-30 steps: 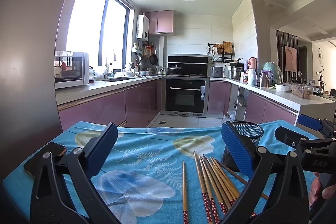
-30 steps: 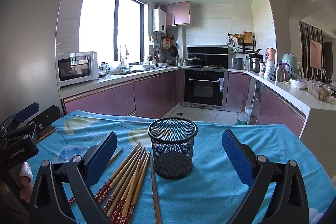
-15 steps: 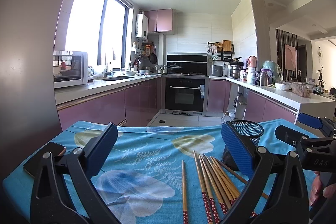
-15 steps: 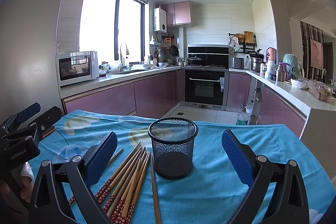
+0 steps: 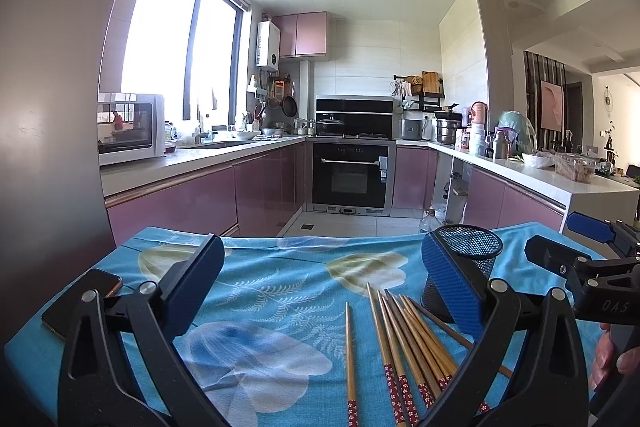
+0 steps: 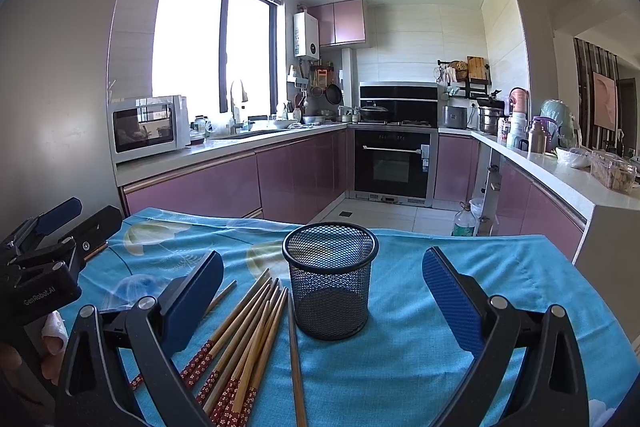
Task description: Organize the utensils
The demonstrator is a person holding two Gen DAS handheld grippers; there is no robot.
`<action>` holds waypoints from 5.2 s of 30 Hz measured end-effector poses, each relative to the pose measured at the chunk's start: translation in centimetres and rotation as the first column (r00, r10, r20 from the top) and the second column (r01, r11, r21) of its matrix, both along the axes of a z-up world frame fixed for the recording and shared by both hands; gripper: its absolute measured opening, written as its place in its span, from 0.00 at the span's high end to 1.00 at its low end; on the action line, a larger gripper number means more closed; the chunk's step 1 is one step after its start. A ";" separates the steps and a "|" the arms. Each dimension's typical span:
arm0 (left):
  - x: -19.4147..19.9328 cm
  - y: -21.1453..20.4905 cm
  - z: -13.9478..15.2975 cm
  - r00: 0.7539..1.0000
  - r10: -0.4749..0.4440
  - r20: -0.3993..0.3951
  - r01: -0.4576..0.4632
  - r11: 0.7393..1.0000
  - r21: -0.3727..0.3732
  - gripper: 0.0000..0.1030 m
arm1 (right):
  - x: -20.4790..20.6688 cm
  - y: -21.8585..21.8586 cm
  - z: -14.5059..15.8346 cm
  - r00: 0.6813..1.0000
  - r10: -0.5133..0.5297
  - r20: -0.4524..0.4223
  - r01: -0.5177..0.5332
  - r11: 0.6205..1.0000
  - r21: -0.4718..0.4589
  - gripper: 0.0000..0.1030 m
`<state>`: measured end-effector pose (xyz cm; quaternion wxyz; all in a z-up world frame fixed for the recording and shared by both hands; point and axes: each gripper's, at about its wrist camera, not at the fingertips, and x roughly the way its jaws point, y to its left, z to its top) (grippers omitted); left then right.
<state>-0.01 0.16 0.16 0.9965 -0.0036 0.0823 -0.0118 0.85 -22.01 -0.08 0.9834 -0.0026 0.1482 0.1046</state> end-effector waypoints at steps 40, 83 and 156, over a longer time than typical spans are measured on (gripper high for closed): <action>9.4 -1.1 -7.4 0.832 -0.129 -0.539 0.226 0.967 0.116 0.43 | 6.4 2.8 -7.0 0.856 0.145 -0.496 -0.245 0.959 -0.142 0.58; 8.3 -0.6 4.9 0.800 -0.475 -0.367 0.435 0.880 -0.192 0.93 | 7.4 -3.0 4.2 0.907 0.341 -0.248 -0.309 0.938 0.160 0.94; 11.7 -2.5 -1.2 0.811 -0.323 -0.489 0.343 0.938 -0.051 0.56 | 7.1 -0.9 -0.7 0.815 0.378 -0.438 -0.391 0.918 0.065 0.60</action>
